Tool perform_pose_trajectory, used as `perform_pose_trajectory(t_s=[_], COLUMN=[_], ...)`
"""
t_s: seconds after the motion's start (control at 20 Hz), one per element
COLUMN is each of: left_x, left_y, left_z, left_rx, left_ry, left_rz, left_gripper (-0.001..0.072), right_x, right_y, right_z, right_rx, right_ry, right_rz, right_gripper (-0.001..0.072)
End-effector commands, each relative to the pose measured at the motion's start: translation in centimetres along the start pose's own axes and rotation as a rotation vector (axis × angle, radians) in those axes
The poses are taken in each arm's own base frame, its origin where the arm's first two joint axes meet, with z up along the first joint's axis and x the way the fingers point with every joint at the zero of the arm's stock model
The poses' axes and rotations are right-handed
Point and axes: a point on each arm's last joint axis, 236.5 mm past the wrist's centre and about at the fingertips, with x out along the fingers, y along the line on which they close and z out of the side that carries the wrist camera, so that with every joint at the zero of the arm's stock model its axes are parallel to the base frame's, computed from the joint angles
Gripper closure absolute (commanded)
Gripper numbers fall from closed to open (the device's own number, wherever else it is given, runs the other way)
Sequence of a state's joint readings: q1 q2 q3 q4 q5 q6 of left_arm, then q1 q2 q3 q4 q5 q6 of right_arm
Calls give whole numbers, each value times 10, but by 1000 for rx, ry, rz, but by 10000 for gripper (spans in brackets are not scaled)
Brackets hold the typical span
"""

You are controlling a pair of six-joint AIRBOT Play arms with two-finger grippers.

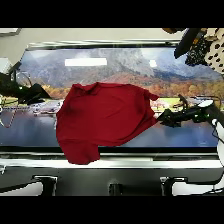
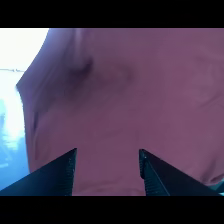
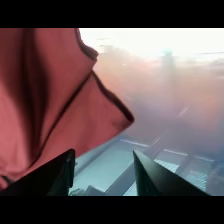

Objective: Fold the clothes and pants, and hang the long-sleeved shirts on hangers.

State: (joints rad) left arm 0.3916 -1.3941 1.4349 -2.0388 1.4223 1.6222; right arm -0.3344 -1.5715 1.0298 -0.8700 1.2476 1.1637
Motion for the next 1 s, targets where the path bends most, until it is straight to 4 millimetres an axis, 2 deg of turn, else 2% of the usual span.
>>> perform_pose_trajectory(t_s=[0.0,0.25,0.45,0.5,0.6,0.7,0.85,0.95], left_x=[-3,-8,-3,-3,-5,1,26,43], left_y=[12,20,33,40,48,60,73,75], left_z=[-17,-23,-40,-43,-47,-64,-96,-105], left_rx=[-18,-57,-106,-129,-140,-172,-230,-241], left_ry=[9,-38,-29,-48,-113,-118,-57,-48], left_rz=[2,-37,-58,-53,-69,-63,-84,-105], left_gripper=[250,249,249,250,250,250,250,250], right_x=[12,12,25,26,27,26,23,16], right_y=[-6,-1,3,2,3,5,18,29], right_z=[11,22,2,0,2,5,10,7], right_rx=[-18,-5,29,31,28,10,0,-18], right_ry=[-64,-106,-6,7,-1,-13,-39,-38], right_rz=[-42,-13,42,45,47,57,104,130], right_gripper=[294,294,295,318,412,673,676,676])
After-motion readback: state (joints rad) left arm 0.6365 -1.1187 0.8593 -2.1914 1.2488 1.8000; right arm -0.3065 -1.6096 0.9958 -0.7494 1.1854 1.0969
